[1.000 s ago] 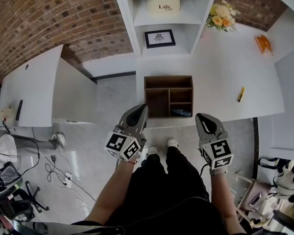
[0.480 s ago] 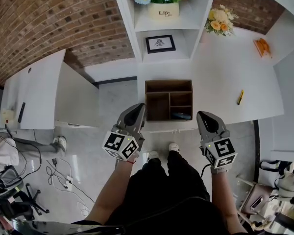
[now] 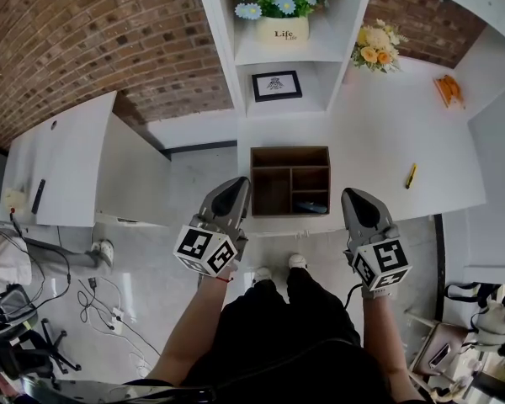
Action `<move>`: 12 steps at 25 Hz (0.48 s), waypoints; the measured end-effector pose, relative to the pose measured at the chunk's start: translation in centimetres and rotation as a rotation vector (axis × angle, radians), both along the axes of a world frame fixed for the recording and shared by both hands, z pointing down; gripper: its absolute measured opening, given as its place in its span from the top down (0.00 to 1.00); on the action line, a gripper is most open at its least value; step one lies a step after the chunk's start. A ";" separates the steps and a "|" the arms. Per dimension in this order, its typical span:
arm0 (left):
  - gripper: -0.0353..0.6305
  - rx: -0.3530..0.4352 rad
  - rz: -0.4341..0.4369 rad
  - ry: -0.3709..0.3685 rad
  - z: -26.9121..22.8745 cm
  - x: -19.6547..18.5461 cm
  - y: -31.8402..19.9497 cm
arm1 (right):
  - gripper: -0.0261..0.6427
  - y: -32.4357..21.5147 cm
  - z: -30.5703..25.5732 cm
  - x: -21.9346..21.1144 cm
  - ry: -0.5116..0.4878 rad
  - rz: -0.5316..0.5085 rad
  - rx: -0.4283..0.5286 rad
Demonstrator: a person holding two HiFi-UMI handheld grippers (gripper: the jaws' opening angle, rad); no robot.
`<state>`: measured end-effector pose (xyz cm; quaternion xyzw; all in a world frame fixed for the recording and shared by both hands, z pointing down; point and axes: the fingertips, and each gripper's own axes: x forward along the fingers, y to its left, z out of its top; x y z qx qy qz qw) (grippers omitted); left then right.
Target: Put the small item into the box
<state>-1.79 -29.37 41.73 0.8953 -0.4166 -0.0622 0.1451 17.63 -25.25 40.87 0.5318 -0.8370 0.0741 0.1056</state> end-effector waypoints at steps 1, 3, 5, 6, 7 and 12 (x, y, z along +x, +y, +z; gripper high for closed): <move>0.94 0.004 0.000 -0.002 -0.1 0.0 -0.1 | 0.96 -0.1 -0.2 0.0 -0.003 0.001 0.006; 0.94 0.011 -0.004 -0.002 -0.4 0.0 -0.3 | 0.96 -0.3 -0.4 0.1 -0.006 0.000 0.015; 0.94 0.013 -0.006 -0.001 -0.6 0.0 -0.4 | 0.96 -0.4 -0.5 0.2 -0.009 -0.001 0.020; 0.94 0.014 -0.006 -0.002 -0.7 0.0 -0.4 | 0.96 -0.4 -0.6 0.2 -0.011 -0.001 0.022; 0.94 0.015 -0.006 -0.002 -0.7 0.1 -0.4 | 0.96 -0.5 -0.7 0.2 -0.013 -0.001 0.025; 0.94 0.018 -0.009 0.001 -0.9 0.1 -0.5 | 0.96 -0.8 -1.0 0.1 -0.018 -0.006 0.037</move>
